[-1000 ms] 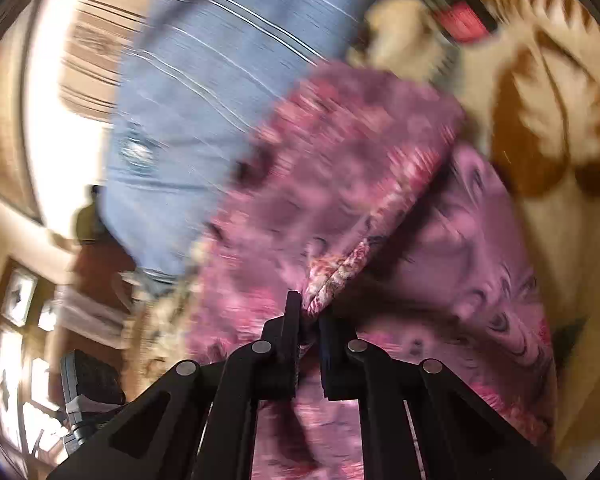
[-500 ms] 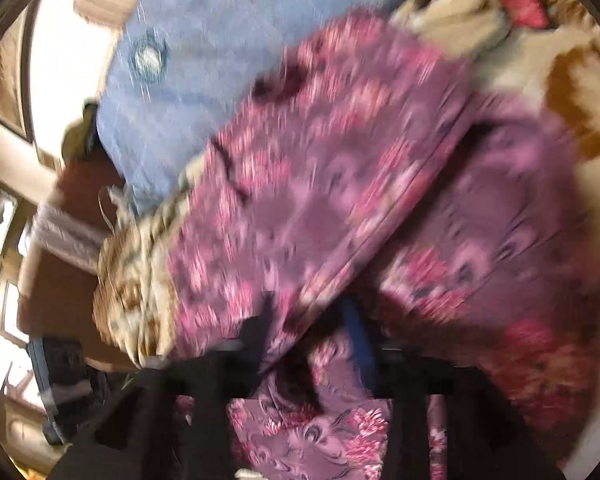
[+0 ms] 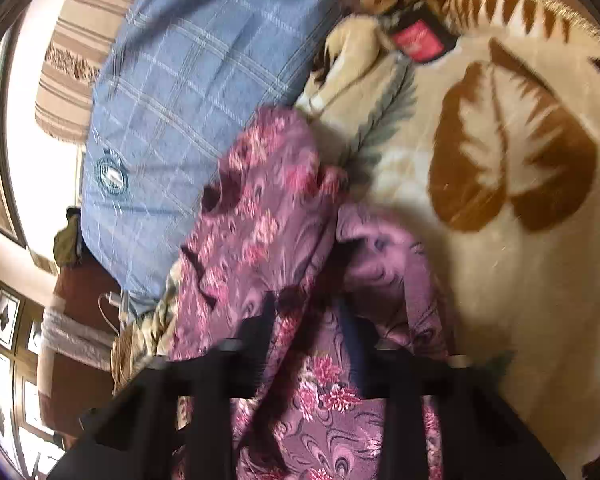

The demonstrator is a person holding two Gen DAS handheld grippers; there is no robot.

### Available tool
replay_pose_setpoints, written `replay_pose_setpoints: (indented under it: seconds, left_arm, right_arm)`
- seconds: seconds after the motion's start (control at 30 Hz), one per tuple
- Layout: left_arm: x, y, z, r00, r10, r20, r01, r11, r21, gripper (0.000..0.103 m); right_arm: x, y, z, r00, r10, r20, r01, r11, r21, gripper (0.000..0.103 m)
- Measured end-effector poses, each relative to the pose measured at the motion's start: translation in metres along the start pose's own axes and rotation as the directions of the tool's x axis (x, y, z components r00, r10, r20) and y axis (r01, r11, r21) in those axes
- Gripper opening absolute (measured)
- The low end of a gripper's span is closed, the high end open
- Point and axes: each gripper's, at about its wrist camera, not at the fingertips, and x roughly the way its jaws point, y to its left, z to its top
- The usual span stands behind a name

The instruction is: Fold small clothes

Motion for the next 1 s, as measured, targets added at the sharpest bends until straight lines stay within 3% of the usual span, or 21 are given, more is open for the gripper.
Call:
replay_pose_setpoints:
  seconds: [0.03,0.07,0.17,0.23,0.33,0.37,0.4,0.43,0.47,0.57,0.73,0.77,0.8,0.87,0.9,0.93,1.0]
  left_arm:
    - [0.0,0.0,-0.003,1.0,-0.022,-0.001,0.022,1.0,-0.01,0.045]
    - [0.0,-0.001,-0.007,0.999,-0.037,-0.002,0.037,0.999,-0.015,0.036]
    - [-0.006,-0.01,-0.017,0.999,-0.033,0.011,0.033,0.999,0.009,0.006]
    - [-0.009,-0.015,-0.022,0.999,-0.014,0.046,0.012,0.999,0.042,0.005]
    - [-0.013,-0.013,-0.022,0.998,-0.038,0.046,0.036,0.998,0.043,0.008]
    - [-0.015,-0.009,-0.021,0.998,-0.048,0.036,0.047,0.999,0.02,0.016]
    - [-0.018,-0.005,-0.021,0.998,-0.06,0.031,0.06,0.998,0.005,0.027]
    - [-0.021,-0.002,-0.02,0.997,-0.073,0.035,0.073,0.997,-0.007,0.033]
    - [-0.027,0.003,-0.02,0.995,-0.081,0.054,0.082,0.996,-0.017,0.044]
    - [-0.037,0.021,-0.013,0.993,-0.067,0.1,0.073,0.996,-0.06,0.048]
    - [-0.025,0.033,-0.005,0.992,-0.111,0.058,0.117,0.986,-0.115,0.048]
    - [-0.019,0.031,-0.005,0.992,-0.12,0.033,0.123,0.986,-0.108,0.048]
    - [-0.015,0.029,-0.007,0.993,-0.119,0.021,0.121,0.987,-0.103,0.048]
    - [-0.007,0.027,-0.011,0.993,-0.116,0.0,0.116,0.989,-0.096,0.048]
    - [-0.004,0.026,-0.013,0.992,-0.124,-0.009,0.122,0.988,-0.098,0.047]
    - [-0.001,0.025,-0.015,0.991,-0.136,-0.016,0.134,0.986,-0.101,0.044]
    - [0.003,0.02,-0.019,0.986,-0.16,-0.038,0.157,0.984,-0.08,0.006]
  right_arm:
    - [-0.001,0.001,0.0,1.0,-0.007,0.006,0.007,1.0,-0.009,0.006]
    - [-0.003,0.002,0.0,0.999,-0.037,0.025,0.037,0.999,-0.018,0.0]
    - [-0.015,-0.003,0.003,0.99,-0.118,0.079,0.119,0.993,-0.012,0.0]
    - [-0.014,-0.01,0.002,0.991,-0.117,0.067,0.117,0.993,0.009,0.0]
    - [-0.02,-0.002,-0.002,0.997,-0.001,0.072,0.0,1.0,0.003,0.01]
    - [-0.028,0.01,-0.01,0.997,0.009,0.07,-0.006,0.999,-0.046,0.023]
    - [-0.032,0.017,-0.016,0.997,0.021,0.073,-0.016,0.997,-0.073,0.054]
    - [-0.039,0.025,-0.027,0.996,0.036,0.08,-0.029,0.996,-0.09,0.069]
    - [-0.041,0.03,-0.036,0.997,0.047,0.067,-0.041,0.995,-0.087,0.077]
    - [-0.037,0.046,-0.076,0.988,0.157,-0.007,-0.157,0.985,-0.074,0.071]
    - [0.005,0.073,-0.129,0.95,0.238,-0.2,-0.259,0.962,-0.084,0.057]
    - [0.02,0.074,-0.137,0.941,0.229,-0.249,-0.255,0.964,-0.076,0.051]
    - [0.028,0.075,-0.139,0.942,0.204,-0.266,-0.232,0.969,-0.082,0.044]
    - [0.04,0.071,-0.144,0.95,0.142,-0.277,-0.175,0.98,-0.098,0.042]
    - [0.045,0.067,-0.145,0.95,0.133,-0.282,-0.164,0.983,-0.088,0.036]
    - [0.049,0.064,-0.146,0.946,0.145,-0.289,-0.173,0.982,-0.076,0.032]
    - [0.051,0.066,-0.146,0.944,0.154,-0.291,-0.189,0.977,-0.094,0.008]
